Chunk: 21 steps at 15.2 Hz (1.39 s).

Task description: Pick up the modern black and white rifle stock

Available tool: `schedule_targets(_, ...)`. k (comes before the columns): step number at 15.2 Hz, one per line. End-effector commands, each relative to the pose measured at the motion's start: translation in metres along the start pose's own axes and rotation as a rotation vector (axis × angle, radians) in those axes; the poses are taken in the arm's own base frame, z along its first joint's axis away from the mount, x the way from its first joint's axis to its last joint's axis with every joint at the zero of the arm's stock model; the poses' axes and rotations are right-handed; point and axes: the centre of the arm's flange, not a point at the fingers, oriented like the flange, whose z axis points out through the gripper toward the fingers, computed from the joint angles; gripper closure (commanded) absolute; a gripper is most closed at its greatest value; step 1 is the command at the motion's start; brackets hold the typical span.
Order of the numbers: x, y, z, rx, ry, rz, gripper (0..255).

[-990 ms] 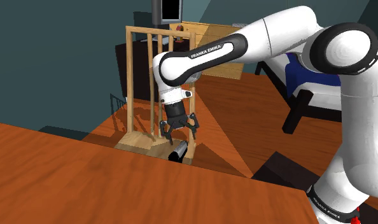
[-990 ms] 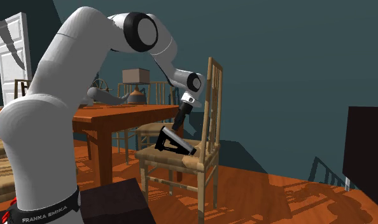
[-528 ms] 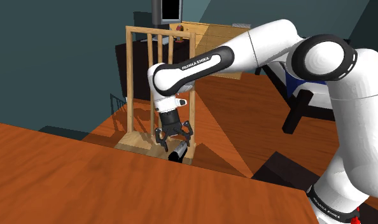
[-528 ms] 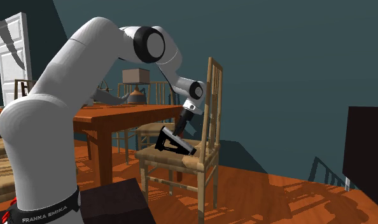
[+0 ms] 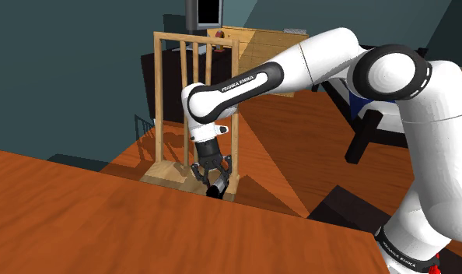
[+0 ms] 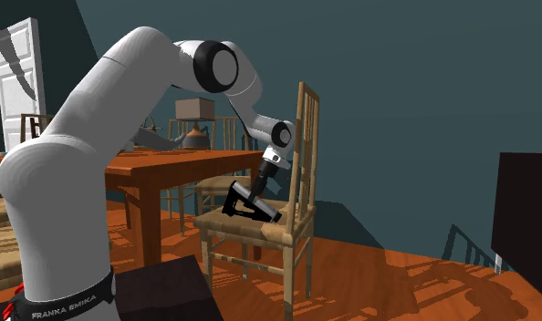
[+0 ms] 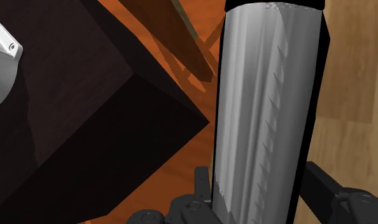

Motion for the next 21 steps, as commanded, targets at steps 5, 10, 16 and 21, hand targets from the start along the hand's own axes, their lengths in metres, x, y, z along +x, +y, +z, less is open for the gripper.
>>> schedule_targets(5, 0.0, 0.0, 0.001, 0.0, 0.0, 0.0, 255)
schedule_targets(10, -0.009, 0.006, -0.017, 0.0, 0.0, 0.0, 255)
schedule_targets(16, -0.022, 0.015, -0.045, 0.0, 0.0, 0.0, 255)
schedule_targets(21, -0.033, 0.023, -0.067, 0.0, 0.0, 0.0, 255)
